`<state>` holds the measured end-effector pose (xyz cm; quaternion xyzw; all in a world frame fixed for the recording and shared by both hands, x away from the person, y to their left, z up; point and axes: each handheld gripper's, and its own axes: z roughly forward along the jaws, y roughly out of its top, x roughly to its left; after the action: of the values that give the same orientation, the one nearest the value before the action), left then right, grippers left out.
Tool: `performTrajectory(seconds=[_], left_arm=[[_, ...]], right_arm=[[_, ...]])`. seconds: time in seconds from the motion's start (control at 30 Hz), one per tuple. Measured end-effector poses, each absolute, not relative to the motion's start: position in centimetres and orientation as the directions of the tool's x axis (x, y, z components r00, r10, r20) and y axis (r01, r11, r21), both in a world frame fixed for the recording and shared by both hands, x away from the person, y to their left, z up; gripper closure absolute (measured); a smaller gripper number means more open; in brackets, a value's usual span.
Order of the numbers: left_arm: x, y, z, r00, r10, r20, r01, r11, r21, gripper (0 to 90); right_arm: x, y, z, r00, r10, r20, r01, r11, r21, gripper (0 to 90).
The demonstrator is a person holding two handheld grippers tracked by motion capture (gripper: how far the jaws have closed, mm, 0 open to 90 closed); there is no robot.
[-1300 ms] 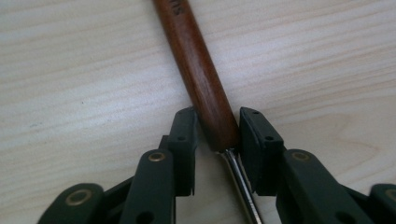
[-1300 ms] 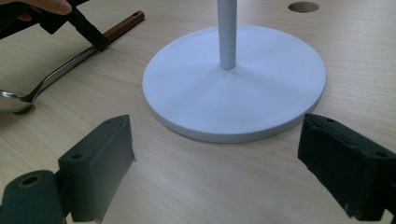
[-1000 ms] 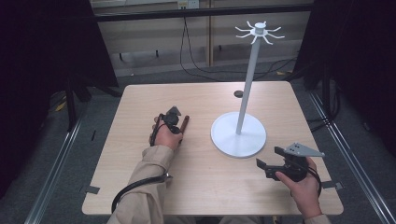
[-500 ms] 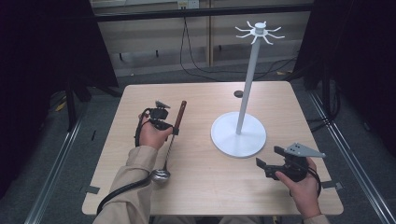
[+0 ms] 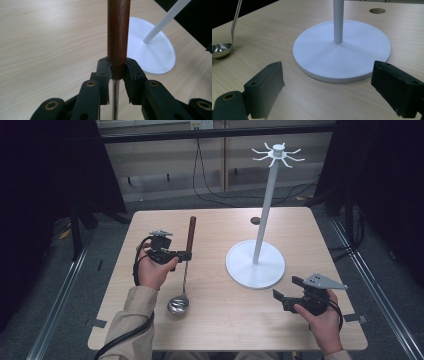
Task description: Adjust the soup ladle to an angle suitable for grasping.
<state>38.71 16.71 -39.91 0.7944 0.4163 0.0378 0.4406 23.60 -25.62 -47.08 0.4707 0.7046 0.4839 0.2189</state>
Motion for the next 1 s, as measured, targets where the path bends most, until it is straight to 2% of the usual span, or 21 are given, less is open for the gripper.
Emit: performTrajectory(seconds=[0.3,0.73,1.0], left_arm=[[37.2,16.9,-38.7,0.682,0.664,-0.307,0.566,-0.213,0.796,75.1],[35.6,16.1,-37.8,0.707,0.633,-0.316,0.524,-0.169,0.835,75.0],[34.8,15.0,-37.5,0.72,0.624,-0.304,0.51,-0.178,0.841,75.0]], right_arm=[[23.8,-24.2,-47.1,-0.476,0.868,0.14,0.433,0.093,0.896,10.5],[24.1,-21.4,-46.3,-0.499,0.852,0.16,0.402,0.064,0.913,10.0],[25.0,-18.5,-45.2,-0.566,0.796,0.213,0.408,0.046,0.912,20.6]])
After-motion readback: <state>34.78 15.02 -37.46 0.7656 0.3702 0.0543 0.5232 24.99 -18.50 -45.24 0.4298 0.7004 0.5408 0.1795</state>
